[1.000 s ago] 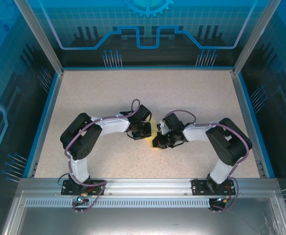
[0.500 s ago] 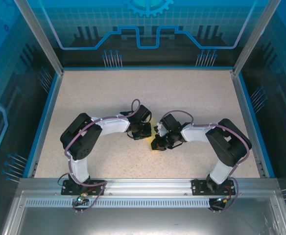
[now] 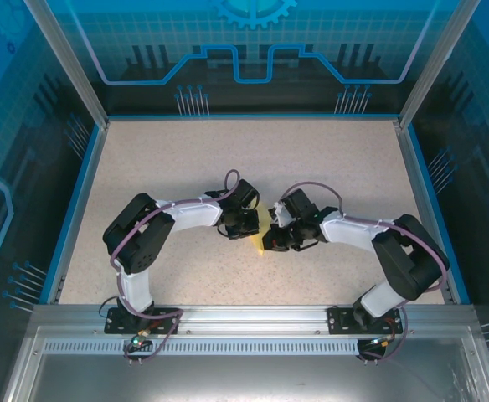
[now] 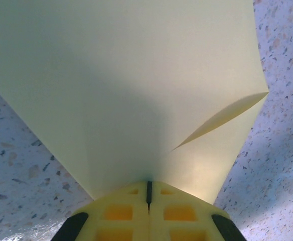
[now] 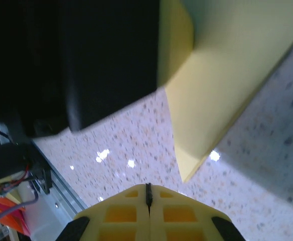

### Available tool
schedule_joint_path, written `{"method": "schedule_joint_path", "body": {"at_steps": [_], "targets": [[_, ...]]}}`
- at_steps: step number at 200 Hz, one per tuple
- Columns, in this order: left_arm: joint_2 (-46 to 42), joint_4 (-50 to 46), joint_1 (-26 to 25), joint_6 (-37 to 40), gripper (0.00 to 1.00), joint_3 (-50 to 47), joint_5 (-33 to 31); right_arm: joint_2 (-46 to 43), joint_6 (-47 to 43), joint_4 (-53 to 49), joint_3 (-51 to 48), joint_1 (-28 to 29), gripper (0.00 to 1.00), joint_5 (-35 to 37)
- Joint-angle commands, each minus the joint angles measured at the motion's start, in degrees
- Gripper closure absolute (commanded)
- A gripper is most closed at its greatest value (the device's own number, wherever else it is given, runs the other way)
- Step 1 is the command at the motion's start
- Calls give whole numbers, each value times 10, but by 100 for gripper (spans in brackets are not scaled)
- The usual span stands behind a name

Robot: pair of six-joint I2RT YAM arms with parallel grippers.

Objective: Fold a paper plane with a square sheet of paper (pick it up from the middle)
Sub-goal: Third fold the triangle at the center of the table.

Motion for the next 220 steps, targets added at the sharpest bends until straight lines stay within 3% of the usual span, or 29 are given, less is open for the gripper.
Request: {"method": "schedule_joint_path", "body": {"at_steps": [1, 71, 126, 172, 220], "targets": [[47, -80, -6, -4, 100, -35, -51, 40, 0, 9, 25, -8, 100, 4], [49, -76, -6, -8, 100, -36, -49, 106, 6, 21, 23, 23, 100, 7], [50, -83, -6, -13, 100, -36, -60, 40, -28, -22, -57, 23, 100, 14], [47, -84, -6, -8, 100, -30, -59, -17, -18, -2, -8, -30, 100, 3], [45, -80, -7, -3, 100, -29, -51, 63, -42, 5, 56, -40, 100, 10]]}}
